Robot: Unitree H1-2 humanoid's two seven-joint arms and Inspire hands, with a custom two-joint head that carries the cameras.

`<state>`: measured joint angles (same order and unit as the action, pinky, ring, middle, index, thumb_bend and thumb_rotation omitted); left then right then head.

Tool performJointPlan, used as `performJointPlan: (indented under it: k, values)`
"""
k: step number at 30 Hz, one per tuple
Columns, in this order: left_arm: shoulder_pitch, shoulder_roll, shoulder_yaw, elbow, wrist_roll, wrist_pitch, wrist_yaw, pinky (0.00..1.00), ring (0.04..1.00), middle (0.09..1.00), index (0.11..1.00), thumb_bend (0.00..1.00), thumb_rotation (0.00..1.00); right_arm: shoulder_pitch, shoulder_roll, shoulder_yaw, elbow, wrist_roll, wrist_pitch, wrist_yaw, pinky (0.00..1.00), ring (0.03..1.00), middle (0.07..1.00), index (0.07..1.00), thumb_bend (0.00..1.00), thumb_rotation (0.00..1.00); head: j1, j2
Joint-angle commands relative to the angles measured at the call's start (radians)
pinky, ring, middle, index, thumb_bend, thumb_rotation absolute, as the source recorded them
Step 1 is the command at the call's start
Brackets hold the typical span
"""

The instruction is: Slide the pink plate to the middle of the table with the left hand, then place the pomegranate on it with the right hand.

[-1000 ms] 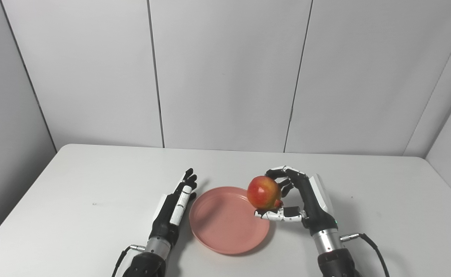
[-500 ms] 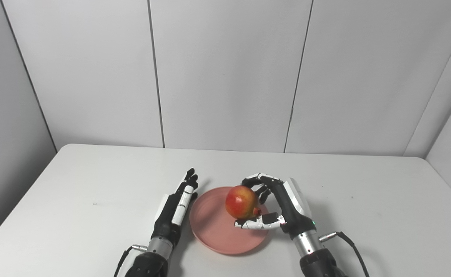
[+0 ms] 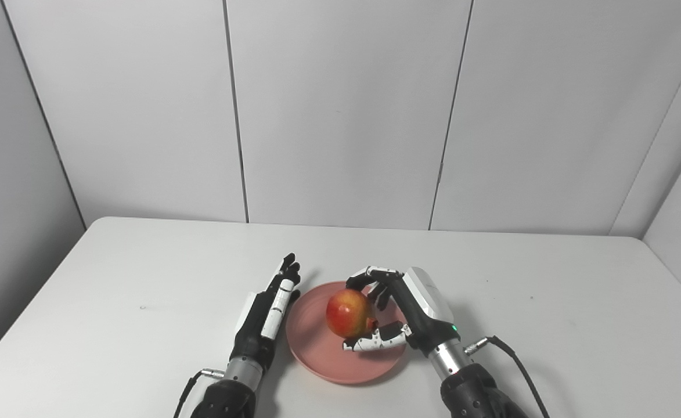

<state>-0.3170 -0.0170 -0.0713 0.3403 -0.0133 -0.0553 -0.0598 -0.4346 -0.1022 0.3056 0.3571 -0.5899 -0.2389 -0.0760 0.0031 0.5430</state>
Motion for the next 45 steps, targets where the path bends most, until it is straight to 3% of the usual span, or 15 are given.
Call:
performJointPlan:
  k: [1,15,18,21,22,24,30,36,45]
  values:
    - [-0.012,-0.023,-0.018,0.013,0.002,-0.001,-0.016,0.93,0.969,0.981,0.958,0.52,1.0,-0.063,-0.009,0.003,-0.003,-0.018,-0.019,-0.021,0.41,0.466,0.452,0.528,0.52,0.0,-0.001,0.001]
    - [-0.007,-0.021,-0.015,-0.003,-0.005,0.015,-0.018,0.94,0.97,0.975,0.964,0.52,1.0,-0.077,-0.036,0.051,0.044,-0.093,-0.027,-0.051,0.51,0.567,0.491,0.495,0.52,0.0,-0.004,0.007]
    - [-0.007,-0.019,-0.017,-0.005,-0.005,0.015,-0.02,0.94,0.972,0.98,0.968,0.52,1.0,-0.074,-0.046,0.061,0.021,-0.093,-0.011,-0.021,0.62,0.673,0.664,0.496,0.51,0.12,-0.002,0.007]
    - [-0.008,-0.022,-0.013,-0.005,-0.011,0.012,-0.019,0.94,0.975,0.983,0.966,0.52,1.0,-0.072,-0.053,0.068,0.009,-0.089,-0.017,-0.01,0.69,0.745,0.746,0.498,0.51,0.16,-0.004,0.008]
    - [-0.008,-0.022,-0.013,-0.005,-0.011,0.013,-0.019,0.94,0.977,0.985,0.964,0.52,1.0,-0.072,-0.054,0.069,0.006,-0.087,-0.018,-0.006,0.73,0.778,0.78,0.631,0.56,0.34,-0.004,0.008]
    - [-0.008,-0.02,-0.014,-0.006,-0.009,0.009,-0.02,0.94,0.98,0.989,0.965,0.51,1.0,-0.069,-0.057,0.071,-0.005,-0.078,-0.014,0.014,0.8,0.837,0.832,0.732,0.6,0.54,-0.004,0.008]
    - [-0.007,-0.018,-0.015,-0.009,-0.008,0.011,-0.021,0.95,0.985,0.995,0.971,0.52,1.0,-0.059,-0.067,0.068,-0.037,-0.058,-0.001,0.075,0.93,0.929,0.898,0.797,0.61,0.7,-0.004,0.01]
    - [-0.007,-0.019,-0.012,-0.005,-0.016,0.006,-0.024,0.95,0.978,0.992,0.975,0.52,1.0,-0.036,-0.076,0.053,-0.079,-0.022,0.005,0.122,0.98,0.956,0.924,0.835,0.62,0.74,-0.006,0.011]
    - [-0.009,-0.015,-0.013,0.004,-0.009,0.001,-0.021,0.94,0.972,0.985,0.971,0.52,1.0,0.009,-0.072,0.007,-0.133,0.049,-0.029,0.12,0.99,0.986,0.977,0.919,0.64,0.69,-0.009,0.01]
